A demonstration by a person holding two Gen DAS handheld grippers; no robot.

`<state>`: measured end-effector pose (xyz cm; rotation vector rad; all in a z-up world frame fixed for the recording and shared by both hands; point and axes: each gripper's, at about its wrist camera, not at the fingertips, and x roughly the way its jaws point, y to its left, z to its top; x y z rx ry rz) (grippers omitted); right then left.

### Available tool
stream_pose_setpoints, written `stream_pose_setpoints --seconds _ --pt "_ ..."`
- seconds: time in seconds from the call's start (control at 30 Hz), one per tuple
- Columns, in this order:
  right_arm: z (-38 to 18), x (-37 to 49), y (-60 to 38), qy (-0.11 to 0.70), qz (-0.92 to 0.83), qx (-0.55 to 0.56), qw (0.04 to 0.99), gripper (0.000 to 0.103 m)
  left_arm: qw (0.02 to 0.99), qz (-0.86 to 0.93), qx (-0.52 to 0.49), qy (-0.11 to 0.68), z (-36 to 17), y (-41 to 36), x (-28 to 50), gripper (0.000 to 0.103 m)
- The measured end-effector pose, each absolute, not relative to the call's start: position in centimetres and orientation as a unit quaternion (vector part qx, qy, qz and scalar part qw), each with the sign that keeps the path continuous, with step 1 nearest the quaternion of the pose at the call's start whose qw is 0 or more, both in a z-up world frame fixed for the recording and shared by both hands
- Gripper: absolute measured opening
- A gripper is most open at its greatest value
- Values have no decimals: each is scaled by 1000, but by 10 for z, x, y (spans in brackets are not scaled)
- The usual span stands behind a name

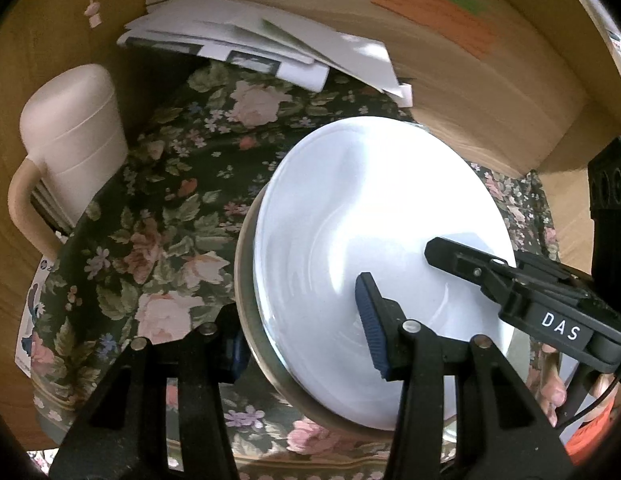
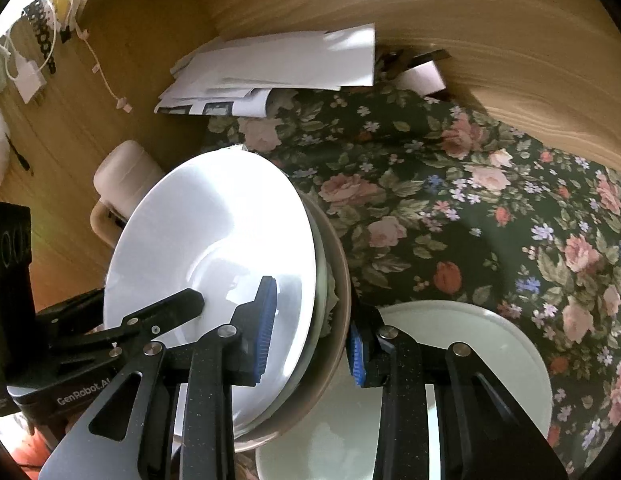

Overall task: Organize plates and bowls
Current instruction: 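Close both tools on the bowl stack rim and carry it onto the plates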

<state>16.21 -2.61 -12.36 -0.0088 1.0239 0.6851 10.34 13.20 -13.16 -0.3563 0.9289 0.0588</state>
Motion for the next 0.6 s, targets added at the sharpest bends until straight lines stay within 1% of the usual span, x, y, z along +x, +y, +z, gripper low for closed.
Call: stream_pose_setpoints --seconds 0.6 --pt "-112 147 -90 468 288 17 835 29 885 -10 -151 440 -117 71 102 47"
